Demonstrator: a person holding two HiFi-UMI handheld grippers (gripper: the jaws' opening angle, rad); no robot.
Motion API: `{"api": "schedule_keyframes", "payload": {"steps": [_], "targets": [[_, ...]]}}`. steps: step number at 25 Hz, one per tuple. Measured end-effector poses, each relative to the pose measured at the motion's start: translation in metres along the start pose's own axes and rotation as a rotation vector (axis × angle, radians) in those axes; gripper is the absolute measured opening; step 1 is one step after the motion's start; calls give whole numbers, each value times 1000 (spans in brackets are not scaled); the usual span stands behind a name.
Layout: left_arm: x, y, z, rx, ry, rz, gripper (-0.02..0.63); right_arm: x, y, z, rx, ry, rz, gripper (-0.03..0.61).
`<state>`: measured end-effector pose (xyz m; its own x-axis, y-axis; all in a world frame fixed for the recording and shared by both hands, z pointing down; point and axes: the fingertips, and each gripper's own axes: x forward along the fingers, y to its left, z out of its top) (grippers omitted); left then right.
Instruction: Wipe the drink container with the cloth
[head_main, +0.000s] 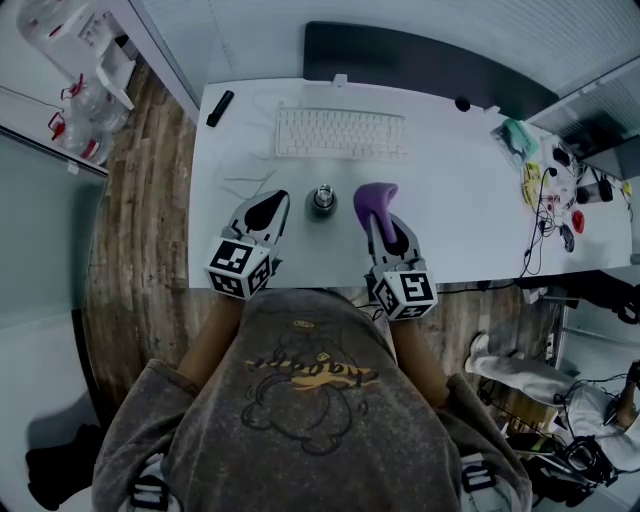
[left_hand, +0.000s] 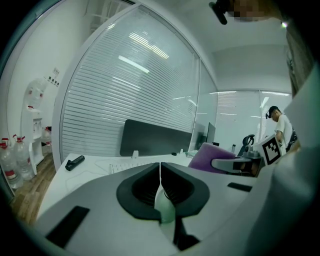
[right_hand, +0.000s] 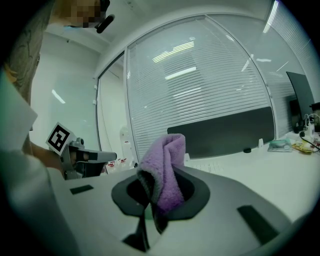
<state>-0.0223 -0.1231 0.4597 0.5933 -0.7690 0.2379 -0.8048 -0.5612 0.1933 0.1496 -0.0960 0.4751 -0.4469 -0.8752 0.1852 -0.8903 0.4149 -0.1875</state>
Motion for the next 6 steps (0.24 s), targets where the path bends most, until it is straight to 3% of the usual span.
{"api": "schedule_keyframes", "payload": {"steps": [6], "targets": [[1,-3,-3,-9,3,0,25,-1,-3,-1,1,4,-1,48]]}}
